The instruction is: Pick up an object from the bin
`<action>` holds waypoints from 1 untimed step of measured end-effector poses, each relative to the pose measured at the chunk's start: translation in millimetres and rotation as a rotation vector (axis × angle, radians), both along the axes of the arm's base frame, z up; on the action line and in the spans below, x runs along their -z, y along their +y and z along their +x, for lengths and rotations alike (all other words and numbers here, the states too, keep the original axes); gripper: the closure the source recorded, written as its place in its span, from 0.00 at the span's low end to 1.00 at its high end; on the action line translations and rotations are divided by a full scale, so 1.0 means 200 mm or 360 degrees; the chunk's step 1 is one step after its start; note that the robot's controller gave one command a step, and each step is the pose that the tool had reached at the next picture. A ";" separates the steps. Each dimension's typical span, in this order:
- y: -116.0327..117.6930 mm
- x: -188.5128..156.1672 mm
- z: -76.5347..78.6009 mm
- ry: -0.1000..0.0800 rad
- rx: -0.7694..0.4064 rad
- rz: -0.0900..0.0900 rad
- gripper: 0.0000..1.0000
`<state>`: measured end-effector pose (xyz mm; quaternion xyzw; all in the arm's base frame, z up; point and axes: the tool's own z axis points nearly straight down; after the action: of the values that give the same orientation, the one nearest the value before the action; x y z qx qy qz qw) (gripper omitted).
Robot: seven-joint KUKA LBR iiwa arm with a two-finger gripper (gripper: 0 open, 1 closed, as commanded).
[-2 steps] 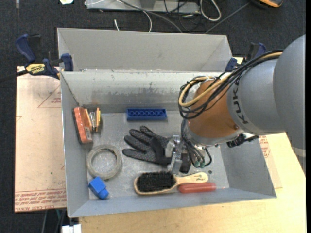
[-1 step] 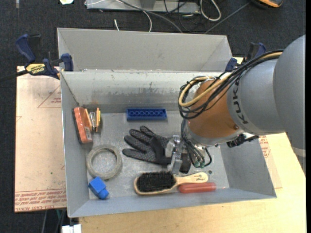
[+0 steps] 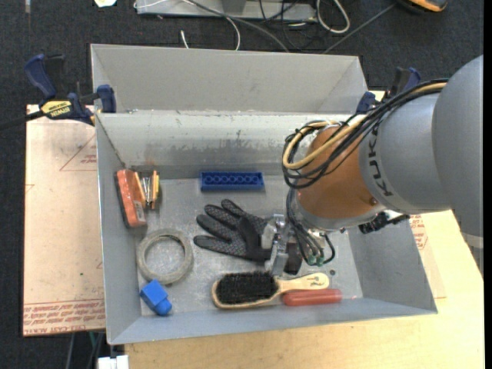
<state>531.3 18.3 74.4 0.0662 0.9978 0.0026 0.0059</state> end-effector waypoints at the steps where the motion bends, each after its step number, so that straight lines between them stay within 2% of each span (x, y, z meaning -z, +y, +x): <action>1: 0.00 0.00 0.00 0.0000 0.0000 0.0000 1.00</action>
Offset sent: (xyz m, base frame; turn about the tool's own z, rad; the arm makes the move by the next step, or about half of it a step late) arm 0.0000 0.0000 0.0000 0.0000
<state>531.3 18.3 74.4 0.0662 0.9978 0.0026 0.0059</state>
